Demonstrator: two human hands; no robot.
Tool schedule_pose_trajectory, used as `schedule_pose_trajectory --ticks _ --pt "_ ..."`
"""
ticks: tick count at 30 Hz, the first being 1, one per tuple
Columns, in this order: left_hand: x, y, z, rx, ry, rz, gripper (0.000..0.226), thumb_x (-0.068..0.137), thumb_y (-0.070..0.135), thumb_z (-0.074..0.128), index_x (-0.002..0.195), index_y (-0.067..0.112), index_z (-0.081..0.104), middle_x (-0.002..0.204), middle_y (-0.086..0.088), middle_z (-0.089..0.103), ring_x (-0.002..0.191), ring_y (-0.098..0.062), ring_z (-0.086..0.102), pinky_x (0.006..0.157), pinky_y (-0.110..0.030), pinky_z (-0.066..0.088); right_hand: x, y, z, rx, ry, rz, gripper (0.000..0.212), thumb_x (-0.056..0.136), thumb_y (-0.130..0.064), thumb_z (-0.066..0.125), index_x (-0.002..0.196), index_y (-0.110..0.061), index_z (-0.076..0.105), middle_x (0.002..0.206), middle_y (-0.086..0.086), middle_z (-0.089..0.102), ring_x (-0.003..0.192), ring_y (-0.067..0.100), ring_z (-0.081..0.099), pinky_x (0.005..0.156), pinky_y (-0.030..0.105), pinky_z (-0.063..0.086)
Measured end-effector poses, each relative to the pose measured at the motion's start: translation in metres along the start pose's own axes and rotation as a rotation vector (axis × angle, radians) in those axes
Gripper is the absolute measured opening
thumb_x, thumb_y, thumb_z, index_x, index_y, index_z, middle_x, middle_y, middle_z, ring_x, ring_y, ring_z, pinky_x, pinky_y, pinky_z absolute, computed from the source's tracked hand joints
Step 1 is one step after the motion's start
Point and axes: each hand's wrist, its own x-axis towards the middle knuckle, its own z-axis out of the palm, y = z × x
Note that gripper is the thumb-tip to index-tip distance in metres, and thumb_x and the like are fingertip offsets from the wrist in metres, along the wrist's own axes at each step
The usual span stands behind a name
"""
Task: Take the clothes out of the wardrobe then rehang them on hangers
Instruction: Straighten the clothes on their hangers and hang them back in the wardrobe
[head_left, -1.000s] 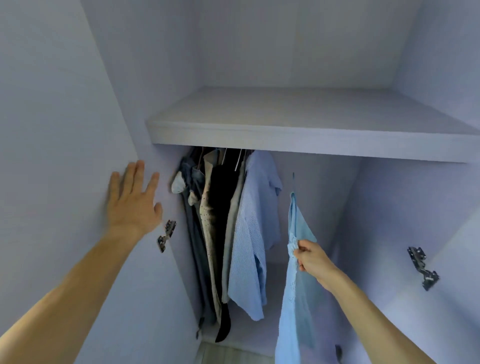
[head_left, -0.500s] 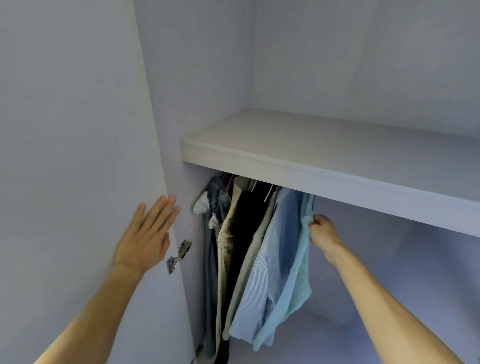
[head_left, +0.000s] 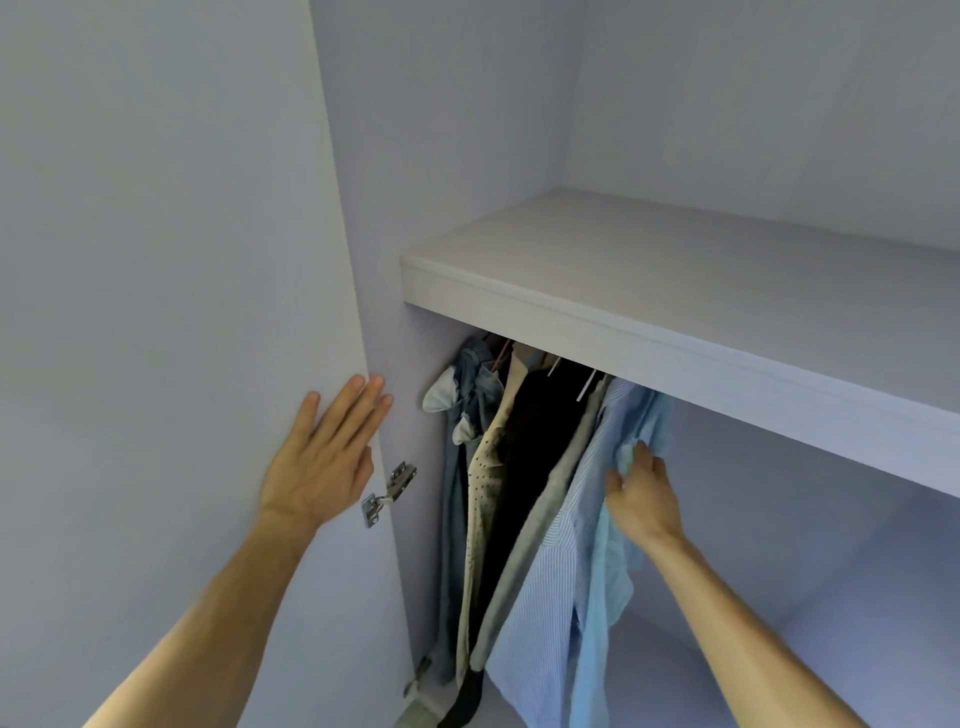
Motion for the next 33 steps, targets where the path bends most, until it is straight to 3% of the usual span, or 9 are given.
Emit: schedule_pose_trajectory --ticks 3,7,12,17,20,24,28,33 --pt "0.001 0.000 0.000 0.026 -0.006 0.004 0.066 0.097 0.032 0.026 0.160 0.017 0.015 0.168 -0.005 0.005 0.155 -0.022 0.006 0.123 -0.052 -0.006 -0.004 0.000 0.010 -0.036 -0.064 -0.026 0.064 0.103 -0.019 0.042 0.157 -0.003 0.012 0.155 0.021 0.030 0.135 0.040 0.042 0.104 0.044 0.040" --pt "-0.001 -0.001 0.001 0.046 -0.025 0.006 0.067 0.096 0.033 0.030 0.160 0.017 0.015 0.168 -0.005 0.005 0.155 -0.022 0.006 0.123 -0.052 -0.004 0.001 0.010 0.013 -0.023 -0.089 -0.037 0.065 0.103 -0.013 0.041 0.158 -0.004 0.007 0.158 0.021 0.028 0.136 0.038 0.041 0.104 0.039 0.039" --pt "-0.004 -0.002 -0.005 0.032 -0.097 0.042 0.071 0.094 0.029 0.038 0.160 0.017 0.015 0.168 -0.005 0.002 0.155 -0.022 0.003 0.123 -0.052 -0.007 0.001 0.028 0.012 0.047 -0.100 0.006 0.067 0.104 -0.023 0.043 0.159 -0.013 0.006 0.157 0.020 0.030 0.133 0.039 0.045 0.103 0.043 0.042" --pt "-0.054 -0.011 -0.027 -0.104 -0.208 0.005 0.084 0.083 0.025 0.057 0.159 0.018 0.022 0.168 -0.002 0.006 0.155 -0.019 0.007 0.125 -0.045 -0.001 -0.047 0.025 0.016 0.025 0.074 -0.056 0.071 0.098 -0.023 0.055 0.158 -0.014 0.018 0.164 0.014 0.016 0.147 0.036 0.021 0.117 0.048 0.027" --pt "-0.106 -0.021 -0.049 -0.168 -0.300 -0.059 0.090 0.073 0.018 0.068 0.156 0.020 0.032 0.167 0.001 0.016 0.152 -0.017 0.019 0.125 -0.045 0.005 -0.098 0.009 0.024 -0.047 0.108 -0.209 0.061 0.098 -0.024 0.057 0.153 -0.013 0.034 0.162 0.010 0.024 0.149 0.030 0.019 0.119 0.045 0.022" --pt "-0.180 -0.030 -0.095 -0.242 -0.588 -0.274 0.088 0.080 0.030 0.069 0.157 0.026 0.026 0.167 0.001 0.006 0.154 -0.019 0.010 0.120 -0.054 -0.006 -0.177 -0.025 0.050 0.001 0.008 -0.434 0.043 0.095 -0.022 0.063 0.136 -0.009 0.058 0.148 0.005 0.051 0.148 0.025 0.029 0.119 0.042 0.027" --pt "-0.282 -0.034 -0.164 -0.365 -0.784 -0.642 0.077 0.087 0.041 0.057 0.157 0.036 0.025 0.167 -0.004 0.015 0.154 -0.024 0.013 0.121 -0.055 0.012 -0.276 -0.070 0.086 0.076 -0.199 -0.644 0.035 0.093 -0.022 0.067 0.127 -0.015 0.067 0.138 0.000 0.060 0.144 0.022 0.036 0.114 0.046 0.035" --pt "-0.458 -0.048 -0.264 -0.427 -1.038 -1.009 0.074 0.091 0.048 0.045 0.157 0.042 0.013 0.167 0.001 0.010 0.154 -0.020 0.006 0.122 -0.050 0.011 -0.408 -0.122 0.136 0.079 -0.485 -0.926 0.033 0.093 -0.027 0.066 0.126 -0.025 0.067 0.138 -0.008 0.060 0.143 0.015 0.037 0.115 0.041 0.035"
